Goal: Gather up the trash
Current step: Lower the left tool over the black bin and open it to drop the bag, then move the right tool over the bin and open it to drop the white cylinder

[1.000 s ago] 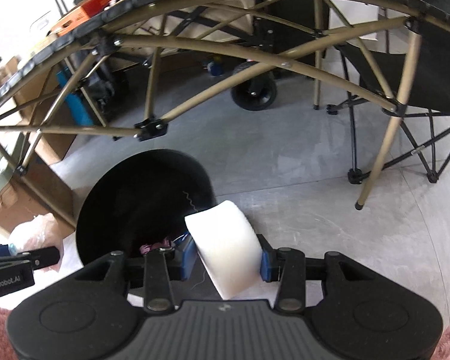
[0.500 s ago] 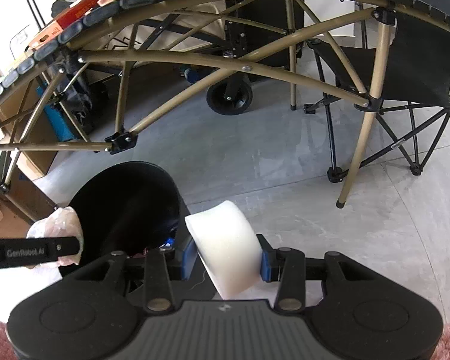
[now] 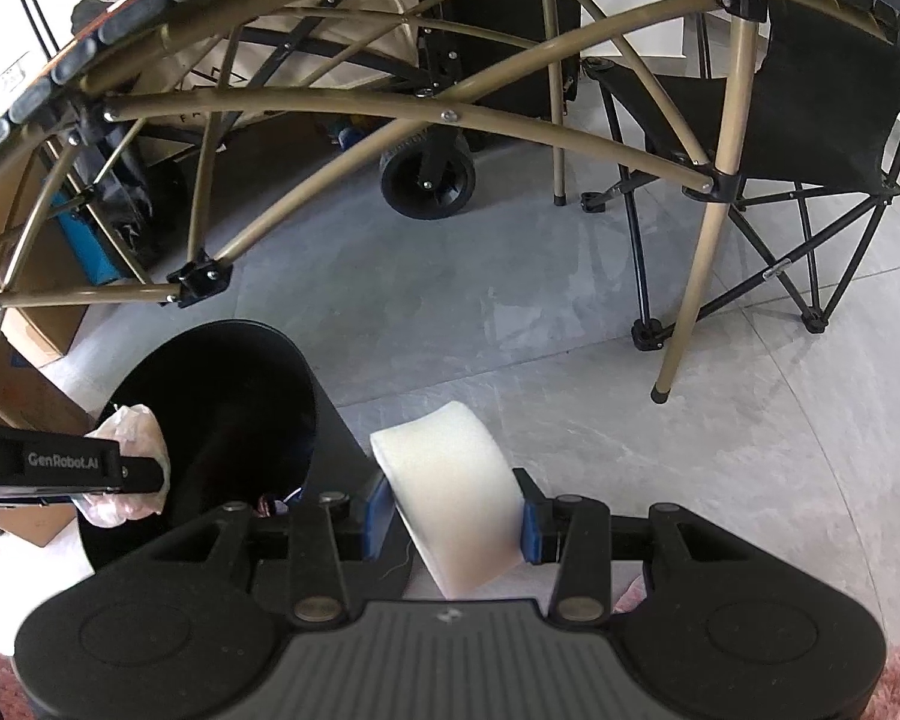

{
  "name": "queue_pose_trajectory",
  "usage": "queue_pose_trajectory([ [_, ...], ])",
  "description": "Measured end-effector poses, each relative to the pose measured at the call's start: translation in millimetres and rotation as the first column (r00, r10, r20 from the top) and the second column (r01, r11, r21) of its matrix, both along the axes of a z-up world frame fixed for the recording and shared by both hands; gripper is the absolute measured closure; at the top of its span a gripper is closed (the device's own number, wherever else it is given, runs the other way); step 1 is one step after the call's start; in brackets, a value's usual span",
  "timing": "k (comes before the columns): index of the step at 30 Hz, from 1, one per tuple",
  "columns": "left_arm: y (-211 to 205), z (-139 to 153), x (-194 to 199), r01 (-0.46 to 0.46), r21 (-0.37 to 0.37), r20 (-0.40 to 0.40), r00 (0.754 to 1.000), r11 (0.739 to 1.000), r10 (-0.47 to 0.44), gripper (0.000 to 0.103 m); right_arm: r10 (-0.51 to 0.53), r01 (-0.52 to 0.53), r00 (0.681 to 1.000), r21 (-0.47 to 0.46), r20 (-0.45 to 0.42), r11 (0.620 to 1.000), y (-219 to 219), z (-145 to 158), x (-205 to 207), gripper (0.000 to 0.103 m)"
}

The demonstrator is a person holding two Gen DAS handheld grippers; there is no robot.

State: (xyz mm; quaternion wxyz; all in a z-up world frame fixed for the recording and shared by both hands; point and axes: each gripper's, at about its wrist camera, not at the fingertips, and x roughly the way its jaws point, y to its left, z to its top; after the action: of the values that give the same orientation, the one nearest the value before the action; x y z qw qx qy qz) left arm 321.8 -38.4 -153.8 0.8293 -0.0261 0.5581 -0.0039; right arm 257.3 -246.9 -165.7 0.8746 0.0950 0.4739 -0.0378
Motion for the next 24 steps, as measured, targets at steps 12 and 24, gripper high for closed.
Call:
queue_pose_trajectory([
  [12, 0.6, -6.2, 2.7, -0.004, 0.011, -0.028, 1.000, 1.000, 0.004, 0.053, 0.006, -0.006, 1.000, -0.003, -0.010, 1.000, 0.9, -3.1, 2.6, 0.063],
  [24, 0.4, 0.6, 1.7, -0.009, 0.020, -0.020, 1.000, 1.000, 0.009, 0.000, 0.011, -0.011, 1.000, -0.001, -0.007, 1.000, 1.8, -2.2, 1.3, 0.063],
])
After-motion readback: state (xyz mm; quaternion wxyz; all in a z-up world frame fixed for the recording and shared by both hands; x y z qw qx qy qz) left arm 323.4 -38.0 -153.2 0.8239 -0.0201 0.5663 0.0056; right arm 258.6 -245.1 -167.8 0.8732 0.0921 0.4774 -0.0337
